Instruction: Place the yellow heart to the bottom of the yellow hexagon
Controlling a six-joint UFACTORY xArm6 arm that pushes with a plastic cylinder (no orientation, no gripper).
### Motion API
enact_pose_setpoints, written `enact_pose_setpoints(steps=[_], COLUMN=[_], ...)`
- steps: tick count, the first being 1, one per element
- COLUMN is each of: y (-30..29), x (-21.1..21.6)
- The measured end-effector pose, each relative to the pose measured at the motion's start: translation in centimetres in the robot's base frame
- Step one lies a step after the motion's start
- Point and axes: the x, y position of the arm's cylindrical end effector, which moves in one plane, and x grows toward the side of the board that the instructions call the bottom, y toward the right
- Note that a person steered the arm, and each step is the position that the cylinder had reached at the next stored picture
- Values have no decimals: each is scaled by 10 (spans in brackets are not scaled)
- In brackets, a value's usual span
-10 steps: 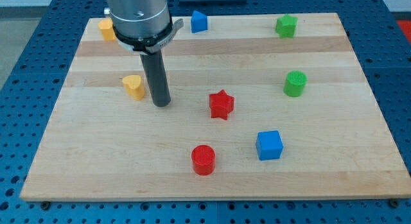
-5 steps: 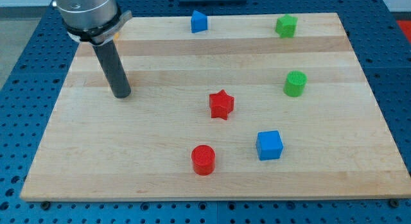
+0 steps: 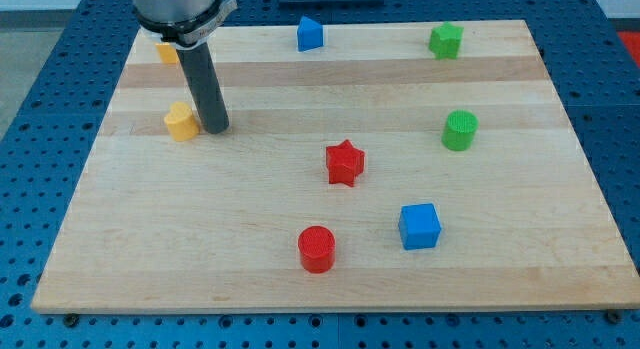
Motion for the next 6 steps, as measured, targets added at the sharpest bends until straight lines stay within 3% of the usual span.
enact_pose_setpoints(steps=[3,4,5,6], y=[-43,-30,26,26], x=[0,2,5,5])
